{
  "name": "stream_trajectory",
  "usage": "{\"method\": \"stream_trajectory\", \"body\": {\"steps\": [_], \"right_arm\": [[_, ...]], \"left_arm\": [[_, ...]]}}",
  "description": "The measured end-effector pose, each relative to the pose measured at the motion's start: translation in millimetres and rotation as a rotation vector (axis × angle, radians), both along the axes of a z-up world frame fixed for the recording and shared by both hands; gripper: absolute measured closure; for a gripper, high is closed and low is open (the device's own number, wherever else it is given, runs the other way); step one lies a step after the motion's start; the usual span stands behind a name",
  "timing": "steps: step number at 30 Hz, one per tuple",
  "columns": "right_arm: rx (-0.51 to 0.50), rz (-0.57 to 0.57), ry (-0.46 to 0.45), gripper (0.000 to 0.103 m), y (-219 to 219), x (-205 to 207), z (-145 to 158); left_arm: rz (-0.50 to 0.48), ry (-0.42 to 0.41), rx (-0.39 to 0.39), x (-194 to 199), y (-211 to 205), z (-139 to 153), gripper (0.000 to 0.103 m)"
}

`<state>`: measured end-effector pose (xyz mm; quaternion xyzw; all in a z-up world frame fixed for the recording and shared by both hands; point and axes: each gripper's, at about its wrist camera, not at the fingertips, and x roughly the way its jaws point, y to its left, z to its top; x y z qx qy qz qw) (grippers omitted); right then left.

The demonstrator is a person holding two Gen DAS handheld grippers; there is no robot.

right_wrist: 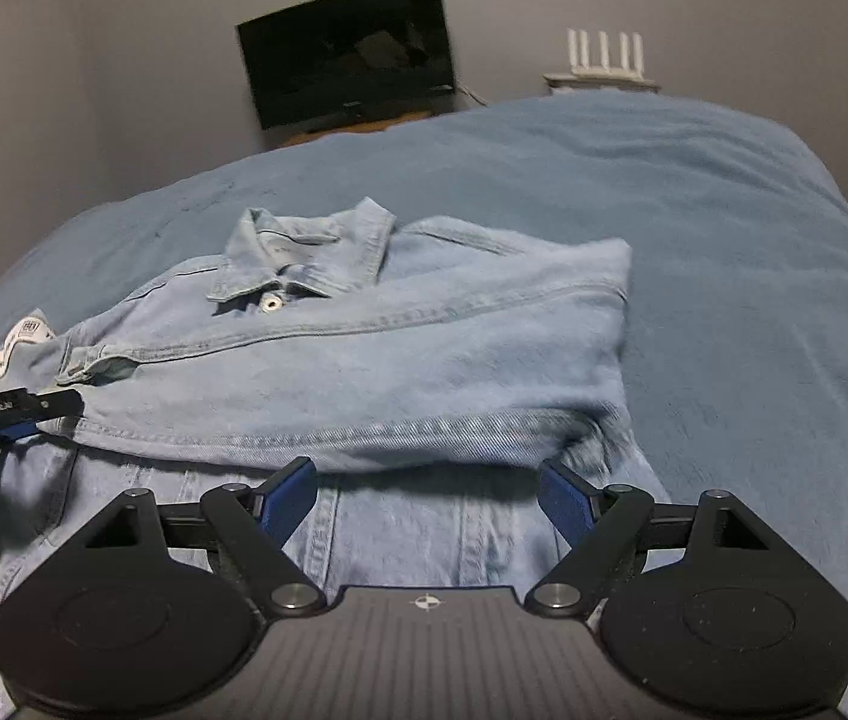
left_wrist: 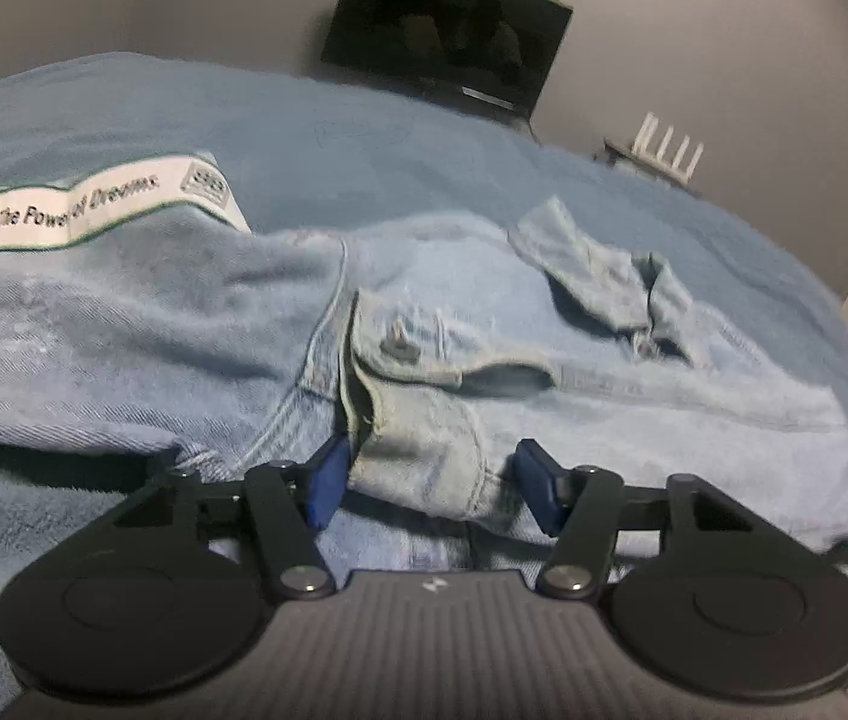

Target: Fold large clothes

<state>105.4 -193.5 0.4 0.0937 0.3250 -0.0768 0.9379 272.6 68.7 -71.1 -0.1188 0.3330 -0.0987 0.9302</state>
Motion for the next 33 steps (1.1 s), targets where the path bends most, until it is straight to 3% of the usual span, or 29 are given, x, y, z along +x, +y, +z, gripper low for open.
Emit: {"method": "stream_trajectory", "body": {"steps": [2,5,6,11,13,15,19,20,24,29,33], "right_arm": [[-0.067,0.022,0.030,0.020,7,2,-1],[-0.183,0.033,0.083,0.020,18,11,-11],[-0.212,0.033,0.091,0.020,20,12,-13],[-0.257,0.002,0.095,0.020,9,18,-22],[-0.248,-0.031,0.085,0.021,-1,21,-25],[-0.207,-0.060,0.075,0.030,-13,22,-26],[-0.007,-0.079,-0.063,0.025,-39,11,-14],[0.006,-0.098,-0.095,0.021,-42,9,-11],[-0.019,-0.181,-0.140,0.021,-48,11,-10],[0.062,-0.225,-0.032,0.027,-63,29,-35],[0.095,-0.273,0.060,0.020,-72,37,-53]], "left_arm": [[-0.003,0.002,0.011,1,0,-1,0.048],[0.005,0.012,-0.029,1,5,0,0.075],[-0.002,0.017,-0.054,0,5,2,0.077],[0.024,-0.032,-0.028,-23,-3,26,0.084],[0.024,-0.018,0.007,-28,-5,28,0.084],[0.014,0.048,0.034,-25,-7,20,0.084],[0.012,0.108,0.064,-18,-10,7,0.084],[0.014,0.101,0.071,-18,-11,8,0.083],[0.015,0.083,0.107,-19,-14,7,0.077],[0.061,0.058,0.134,-18,-9,10,0.055],[0.080,0.045,0.146,-17,-4,11,0.046]]}}
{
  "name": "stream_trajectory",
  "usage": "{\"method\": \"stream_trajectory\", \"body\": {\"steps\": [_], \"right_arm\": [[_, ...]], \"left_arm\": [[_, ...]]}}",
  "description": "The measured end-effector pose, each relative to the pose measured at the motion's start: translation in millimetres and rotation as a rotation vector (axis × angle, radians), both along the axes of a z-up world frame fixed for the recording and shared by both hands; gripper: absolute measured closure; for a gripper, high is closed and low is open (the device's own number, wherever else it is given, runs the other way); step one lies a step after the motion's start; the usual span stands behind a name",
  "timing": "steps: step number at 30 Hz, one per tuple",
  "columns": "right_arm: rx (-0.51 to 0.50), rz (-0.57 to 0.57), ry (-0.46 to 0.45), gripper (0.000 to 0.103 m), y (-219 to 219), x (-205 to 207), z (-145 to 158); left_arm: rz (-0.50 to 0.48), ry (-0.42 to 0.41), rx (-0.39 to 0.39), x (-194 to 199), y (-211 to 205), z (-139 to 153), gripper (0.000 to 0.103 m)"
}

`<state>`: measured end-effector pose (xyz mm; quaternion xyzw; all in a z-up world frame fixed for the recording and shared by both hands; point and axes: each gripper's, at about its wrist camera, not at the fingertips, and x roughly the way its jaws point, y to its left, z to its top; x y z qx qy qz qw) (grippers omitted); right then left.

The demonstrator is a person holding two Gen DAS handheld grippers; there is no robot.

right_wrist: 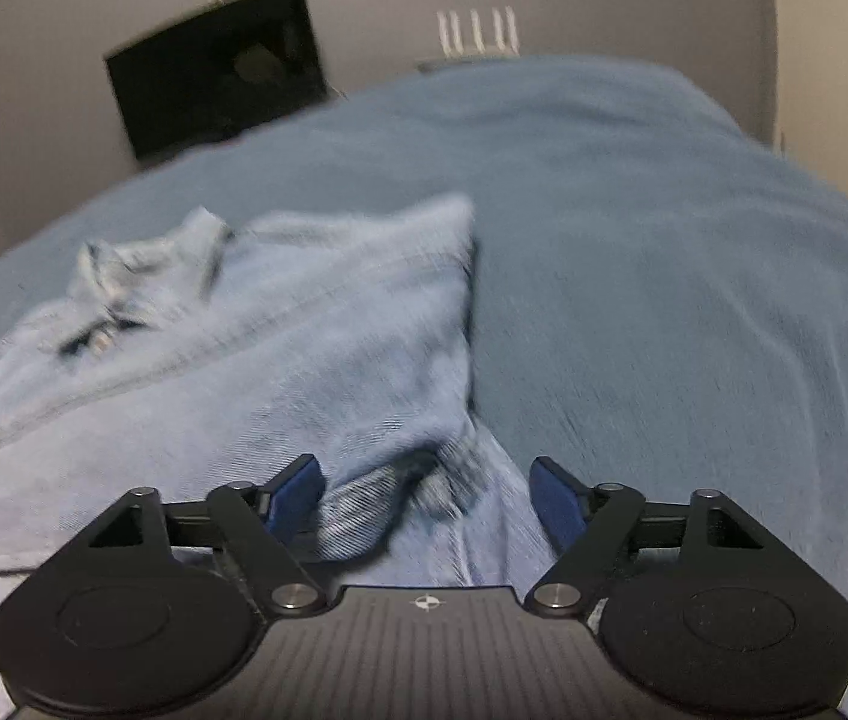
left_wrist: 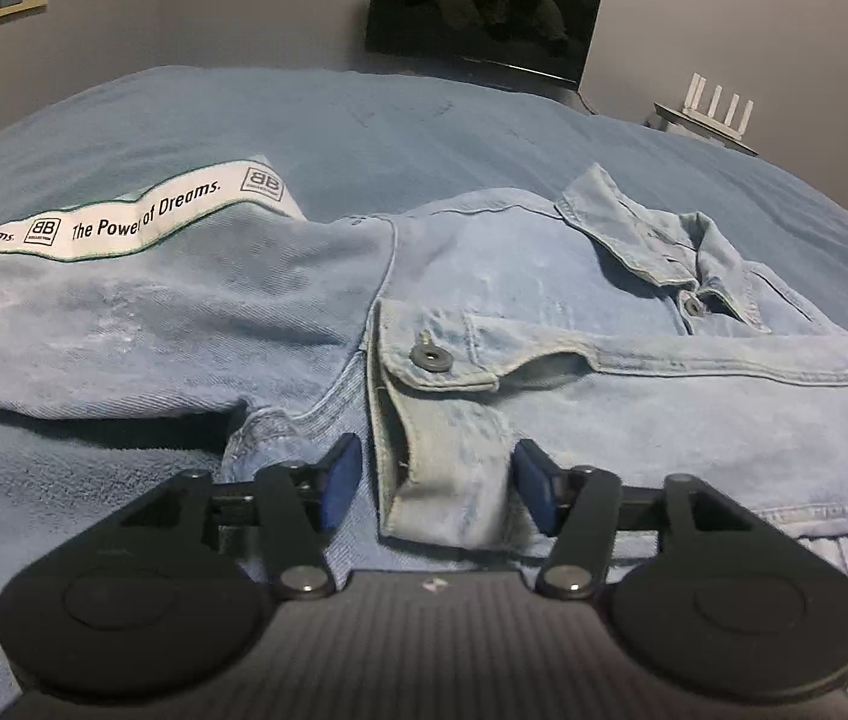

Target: Fold large clothes

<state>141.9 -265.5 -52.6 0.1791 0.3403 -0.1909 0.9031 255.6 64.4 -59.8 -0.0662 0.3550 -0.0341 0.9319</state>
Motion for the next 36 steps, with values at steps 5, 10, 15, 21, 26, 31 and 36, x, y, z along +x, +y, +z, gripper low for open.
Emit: {"method": "stream_trajectory", "body": {"steps": [5,10,15,21,26,31,36], "right_arm": [[-0.020,-0.007,0.005,0.016,4,4,-3],[-0.069,-0.049,-0.054,0.005,8,-8,7],[-0.193,-0.018,-0.233,0.000,32,-17,28],[-0.288,0.184,-0.338,0.000,70,-10,35],[-0.283,0.331,-0.348,0.000,96,-2,31],[-0.219,0.388,-0.320,0.000,103,2,21],[-0.185,0.403,-0.306,0.000,107,4,15]], "left_arm": [[-0.018,-0.002,0.047,2,-6,-4,0.042],[-0.043,-0.001,0.035,2,-6,-7,0.030],[0.008,-0.093,0.045,-11,0,15,0.019],[0.185,-0.096,-0.074,-20,48,37,0.007],[0.451,0.026,-0.324,-24,110,18,0.007],[0.572,0.061,-0.495,-25,142,-10,0.007],[0.564,0.013,-0.418,-19,141,-12,0.007]]}}
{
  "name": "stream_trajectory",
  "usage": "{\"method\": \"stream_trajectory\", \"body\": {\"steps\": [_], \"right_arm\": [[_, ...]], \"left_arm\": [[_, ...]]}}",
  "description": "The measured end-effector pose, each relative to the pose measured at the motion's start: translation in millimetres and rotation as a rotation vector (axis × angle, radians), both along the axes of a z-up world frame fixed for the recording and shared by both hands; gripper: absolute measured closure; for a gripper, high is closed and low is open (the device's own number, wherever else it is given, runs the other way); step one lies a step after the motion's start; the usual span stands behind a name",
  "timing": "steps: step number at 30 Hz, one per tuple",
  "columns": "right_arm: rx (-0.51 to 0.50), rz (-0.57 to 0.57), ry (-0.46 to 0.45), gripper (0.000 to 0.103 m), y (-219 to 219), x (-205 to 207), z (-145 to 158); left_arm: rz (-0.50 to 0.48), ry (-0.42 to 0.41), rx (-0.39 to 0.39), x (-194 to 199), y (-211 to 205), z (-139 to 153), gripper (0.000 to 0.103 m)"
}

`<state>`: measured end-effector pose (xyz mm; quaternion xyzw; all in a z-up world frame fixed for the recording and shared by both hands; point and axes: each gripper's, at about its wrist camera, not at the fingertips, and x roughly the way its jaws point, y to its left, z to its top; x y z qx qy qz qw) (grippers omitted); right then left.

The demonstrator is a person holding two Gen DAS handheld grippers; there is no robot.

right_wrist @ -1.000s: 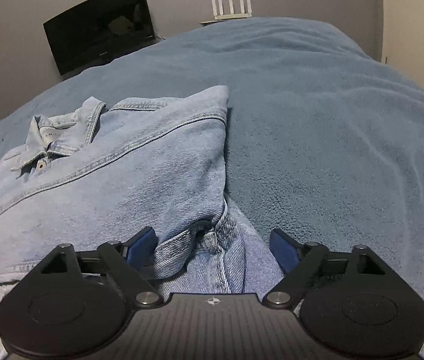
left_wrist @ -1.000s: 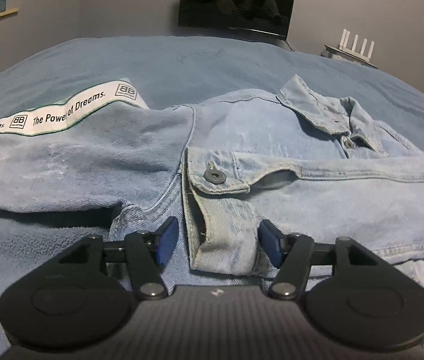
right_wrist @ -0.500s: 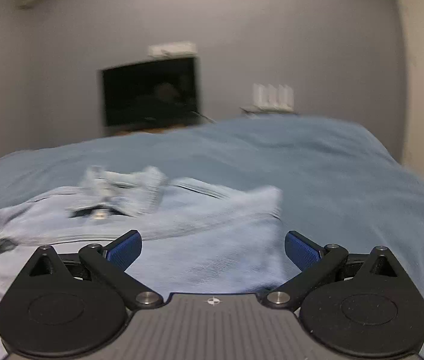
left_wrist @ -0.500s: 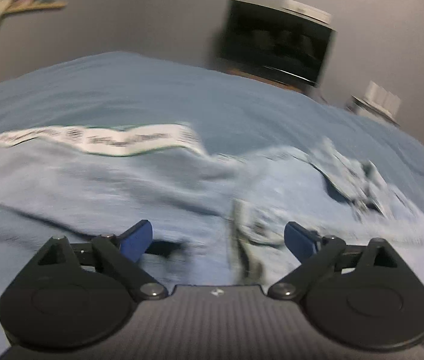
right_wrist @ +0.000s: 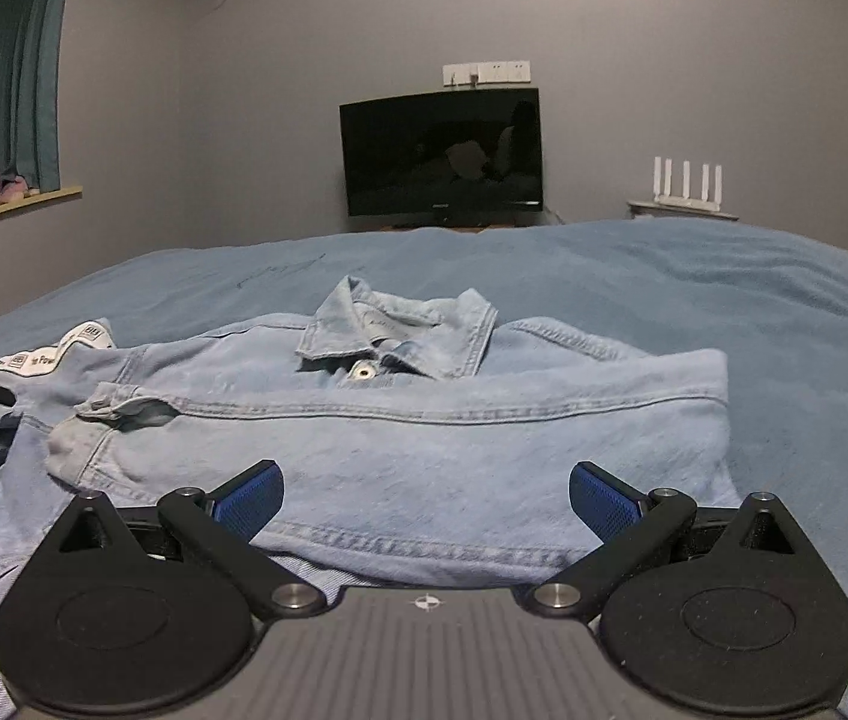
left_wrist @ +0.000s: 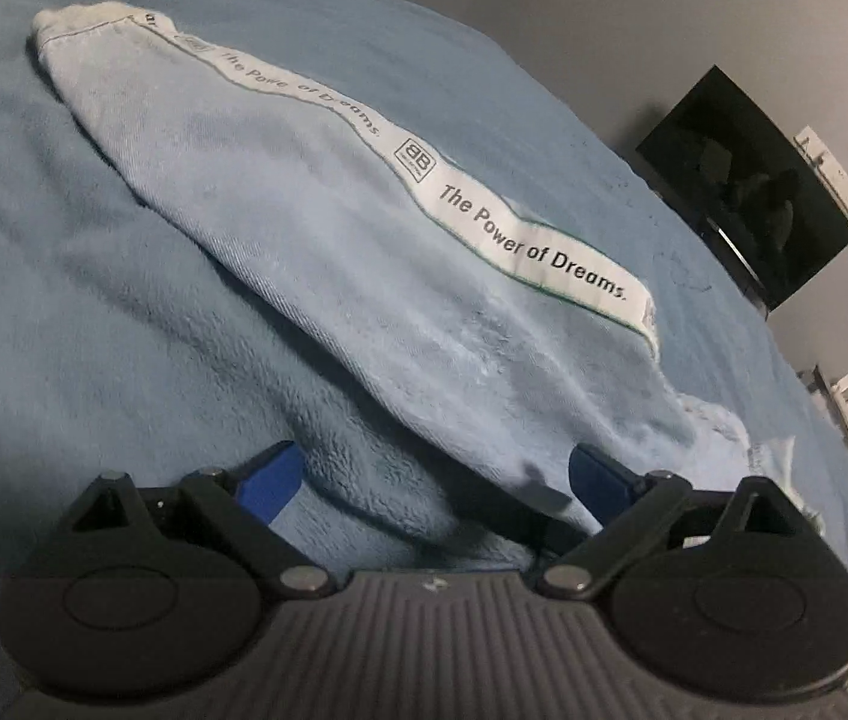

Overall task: Fold large clothes
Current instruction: 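Grasp the other white-taped sleeve cuff with the left tool and lift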

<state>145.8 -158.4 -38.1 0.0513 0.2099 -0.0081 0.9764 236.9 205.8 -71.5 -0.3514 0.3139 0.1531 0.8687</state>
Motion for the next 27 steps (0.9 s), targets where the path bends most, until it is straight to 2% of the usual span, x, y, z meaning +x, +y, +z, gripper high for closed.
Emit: {"method": "stream_trajectory", "body": {"steps": [7,12,15,16,17,22,27], "right_arm": [[0.049,0.098,0.054,0.000,18,-12,-10],[-0.066,0.182,0.067,0.000,39,-17,-16],[-0.095,0.206,0.068,0.000,45,-21,-17],[-0.099,0.208,0.069,0.000,45,-22,-17],[-0.101,0.208,0.072,0.000,46,-22,-18],[-0.089,0.207,0.096,0.000,44,-19,-22],[-0.106,0.215,0.127,0.000,49,-15,-28]], "left_arm": [[0.095,-0.114,-0.096,-4,32,-2,0.008],[0.128,-0.207,0.000,0,49,2,0.008],[0.145,-0.261,0.054,3,65,-2,0.011],[0.152,-0.267,0.065,3,73,-5,0.016],[0.163,-0.270,0.066,3,82,-8,0.020],[0.292,-0.311,0.020,-5,128,-18,0.025],[0.383,-0.326,0.037,-11,157,-26,0.031]]}}
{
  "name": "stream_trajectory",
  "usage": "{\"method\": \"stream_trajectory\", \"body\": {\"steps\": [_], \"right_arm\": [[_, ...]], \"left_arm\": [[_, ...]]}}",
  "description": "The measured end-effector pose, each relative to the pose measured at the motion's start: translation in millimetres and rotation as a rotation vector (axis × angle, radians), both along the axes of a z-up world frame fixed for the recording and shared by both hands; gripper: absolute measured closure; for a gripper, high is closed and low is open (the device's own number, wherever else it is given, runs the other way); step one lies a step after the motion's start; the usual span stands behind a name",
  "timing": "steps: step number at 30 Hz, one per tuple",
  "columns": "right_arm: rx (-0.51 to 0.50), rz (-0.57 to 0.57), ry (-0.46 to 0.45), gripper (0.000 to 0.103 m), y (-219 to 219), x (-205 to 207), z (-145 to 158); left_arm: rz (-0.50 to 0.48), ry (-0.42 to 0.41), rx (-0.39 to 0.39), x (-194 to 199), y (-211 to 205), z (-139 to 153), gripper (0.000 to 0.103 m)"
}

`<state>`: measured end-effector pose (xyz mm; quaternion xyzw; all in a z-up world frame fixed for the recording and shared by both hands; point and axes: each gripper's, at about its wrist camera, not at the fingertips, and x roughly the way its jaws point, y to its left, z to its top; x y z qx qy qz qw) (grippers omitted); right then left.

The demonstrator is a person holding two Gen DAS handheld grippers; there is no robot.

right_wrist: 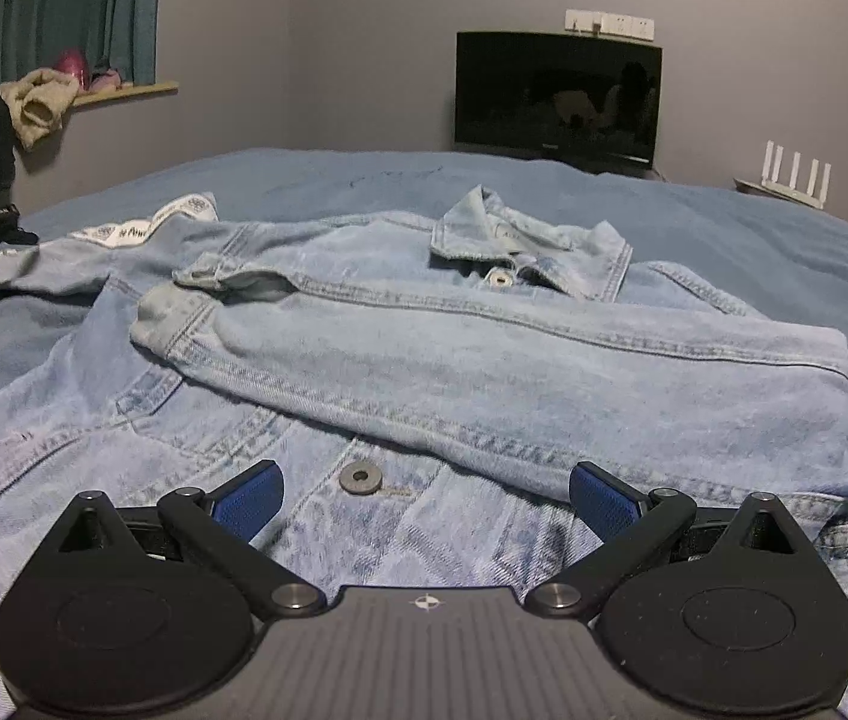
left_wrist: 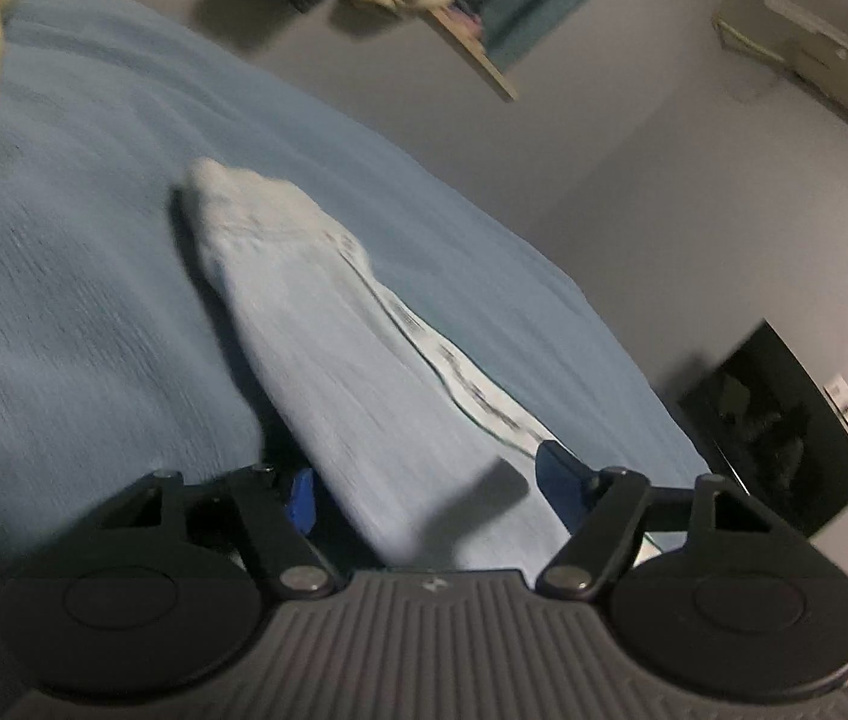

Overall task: Fold large clothes
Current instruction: 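Grasp the other white-taped sleeve cuff with the left tool and lift, then lay the sleeve across the jacket front toward the collar, open left tool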

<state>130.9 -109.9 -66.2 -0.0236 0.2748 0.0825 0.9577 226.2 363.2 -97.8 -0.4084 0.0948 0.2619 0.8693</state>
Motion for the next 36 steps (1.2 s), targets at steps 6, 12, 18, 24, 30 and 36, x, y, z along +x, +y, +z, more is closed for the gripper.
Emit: {"method": "stream_trajectory", "body": {"steps": [6,12,18,24,30,36], "right_arm": [[-0.046,0.024,0.015,0.000,8,1,-6],[-0.072,0.041,0.022,0.000,13,1,-8],[-0.072,0.043,0.024,0.000,11,0,-8],[-0.073,0.044,0.031,0.000,12,1,-10],[-0.069,0.047,0.036,0.000,11,2,-13],[-0.072,0.049,0.036,0.000,11,2,-14]], "left_arm": [[0.066,0.025,-0.034,-1,12,-2,0.083],[0.054,-0.045,-0.001,-10,6,22,0.095],[-0.074,-0.203,0.039,-5,-24,66,0.095],[-0.356,-0.309,0.186,9,-102,111,0.095],[-0.653,-0.324,0.321,24,-208,121,0.095],[-0.858,-0.321,0.368,35,-286,112,0.095]]}}
